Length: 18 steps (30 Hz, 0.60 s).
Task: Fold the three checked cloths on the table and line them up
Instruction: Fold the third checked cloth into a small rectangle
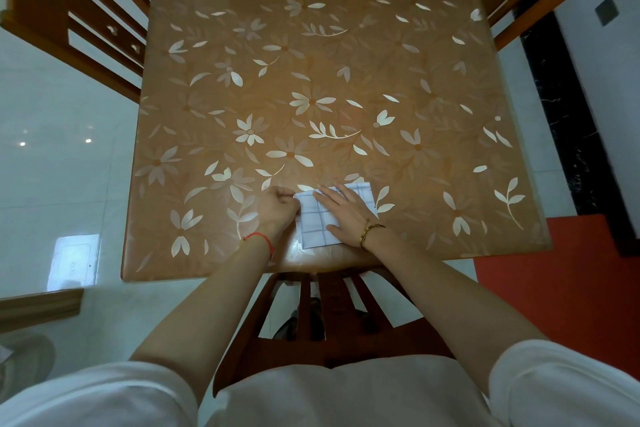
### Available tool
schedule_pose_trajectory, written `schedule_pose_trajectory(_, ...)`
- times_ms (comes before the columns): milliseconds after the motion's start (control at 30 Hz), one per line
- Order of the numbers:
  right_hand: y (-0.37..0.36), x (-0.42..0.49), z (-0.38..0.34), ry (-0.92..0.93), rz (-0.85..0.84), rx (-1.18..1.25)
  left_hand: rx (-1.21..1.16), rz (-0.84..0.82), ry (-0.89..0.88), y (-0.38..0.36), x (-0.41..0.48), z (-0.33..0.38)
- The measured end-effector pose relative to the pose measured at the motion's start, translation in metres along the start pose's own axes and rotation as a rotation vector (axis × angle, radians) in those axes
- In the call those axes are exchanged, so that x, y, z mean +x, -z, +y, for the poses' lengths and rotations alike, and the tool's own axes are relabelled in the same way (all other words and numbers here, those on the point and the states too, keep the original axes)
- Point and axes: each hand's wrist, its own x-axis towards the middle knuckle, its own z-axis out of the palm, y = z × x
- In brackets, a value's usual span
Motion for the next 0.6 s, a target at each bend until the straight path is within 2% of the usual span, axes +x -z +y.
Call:
schedule_pose_trajectory(200,0.0,0.0,0.001,0.0,-0.005,-0.001,0.016,-0.057,-0.171,0.003,-0.002,-0.005)
schedule_pose_trajectory(467,0.003,0.0,0.001,0.001,-0.027,-0.014,0.008,-0.082,-0.188,0.007,0.005,-0.019)
schedule_pose_trajectory(533,0.004,0.0,0.001,0.0,-0.031,-0.012,0.064,-0.063,-0.218,0.006,0.002,-0.019)
schedule_pose_trajectory(600,0.004,0.0,0.001,-0.001,-0.035,-0.012,0.239,-0.037,-0.349,0.004,0.003,-0.021)
